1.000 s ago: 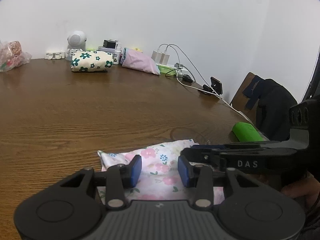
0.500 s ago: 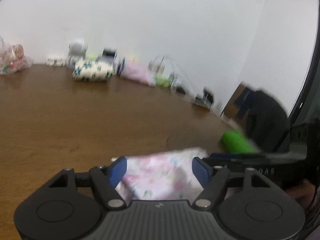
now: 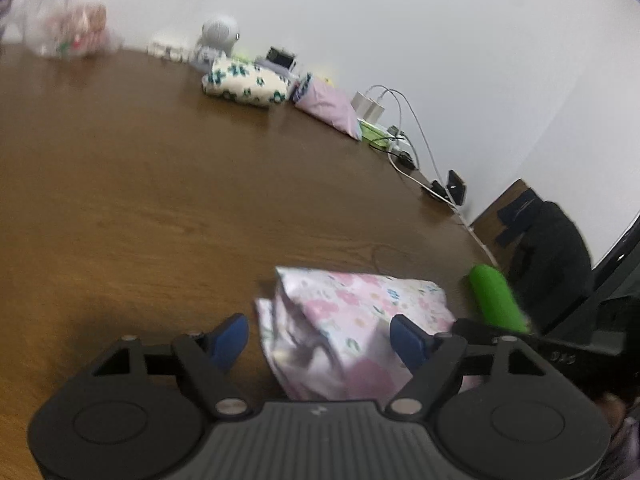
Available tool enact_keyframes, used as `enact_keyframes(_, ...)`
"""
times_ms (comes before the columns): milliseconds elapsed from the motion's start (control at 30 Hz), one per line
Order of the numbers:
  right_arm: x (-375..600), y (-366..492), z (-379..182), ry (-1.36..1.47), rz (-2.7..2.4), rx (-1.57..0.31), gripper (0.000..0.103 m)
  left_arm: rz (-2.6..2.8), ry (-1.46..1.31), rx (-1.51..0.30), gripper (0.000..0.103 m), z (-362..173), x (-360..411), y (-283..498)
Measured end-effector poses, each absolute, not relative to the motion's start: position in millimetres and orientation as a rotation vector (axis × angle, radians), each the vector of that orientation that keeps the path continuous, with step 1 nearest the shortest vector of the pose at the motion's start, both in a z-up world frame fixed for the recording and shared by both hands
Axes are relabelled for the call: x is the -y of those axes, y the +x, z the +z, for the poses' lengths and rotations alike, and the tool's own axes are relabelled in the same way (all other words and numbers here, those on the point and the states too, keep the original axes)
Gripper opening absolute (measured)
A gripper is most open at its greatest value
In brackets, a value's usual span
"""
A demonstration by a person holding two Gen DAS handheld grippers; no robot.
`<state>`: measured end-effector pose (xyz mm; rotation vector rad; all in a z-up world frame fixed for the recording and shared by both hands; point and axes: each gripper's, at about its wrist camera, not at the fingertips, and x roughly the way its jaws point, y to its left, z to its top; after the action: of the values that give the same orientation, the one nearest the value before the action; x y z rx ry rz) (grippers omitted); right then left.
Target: Fold clothes
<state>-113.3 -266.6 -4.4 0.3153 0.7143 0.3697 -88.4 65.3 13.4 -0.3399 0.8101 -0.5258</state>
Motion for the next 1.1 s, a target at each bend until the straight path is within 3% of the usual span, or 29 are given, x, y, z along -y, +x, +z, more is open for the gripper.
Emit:
enact_keyframes(233,249.8,-111.7,-10.9,0.316,0.410,-0.714,0.073,-0.545,-0.329,-0.825,0.071,8.8,-48.1,-87.5)
enact_keyframes(400,245.3,-113.5,-12.9,0.336,0.451,-0.719,0.050,-0.554,-0.347,-0.823,0.055,4.7,-47.1,-87.1)
enact_keyframes(467,247.3,-112.8,-14.9,0.370,0.466,-0.728,0.040,-0.554,-0.357,-0.820,0.054,3.3,-46.5,-87.2)
enact_keyframes(533,251.3,-111.6,-16.5,0.410,0.472,-0.735,0.039,-0.553,-0.359,-0.818,0.054,3.8,-46.6,-87.0)
enact_keyframes(567,252.3,-111.4,-16.1,0.416,0.472,-0.735,0.039,-0.547,-0.365,-0.816,0.054,4.7,-48.4,-87.2)
enact_keyframes(633,254.7,-112.5,-14.3,0.424,0.465,-0.731,0.041,-0.530,-0.382,-0.812,0.066,6.8,-53.3,-88.4)
enact_keyframes(733,256.4,-117.4,-8.3,0.405,0.441,-0.708,0.054,-0.524,-0.361,-0.806,0.067,10.3,-54.7,-91.6)
enact_keyframes(900,252.6,-120.2,-8.3,0.384,0.430,-0.715,0.060,-0.518,-0.342,-0.821,0.068,6.8,-45.0,-93.0)
enact_keyframes(967,251.2,-119.9,-10.5,0.392,0.432,-0.717,0.062,-0.521,-0.328,-0.816,0.067,6.3,-42.2,-94.3)
enact_keyframes(1067,249.3,-120.1,-14.7,0.412,0.453,-0.705,0.062,-0.542,-0.342,-0.811,0.056,2.3,-41.5,-93.9)
enact_keyframes(1100,247.8,-119.7,-15.9,0.417,0.463,-0.703,0.057,-0.548,-0.355,-0.810,0.050,0.5,-42.3,-93.0)
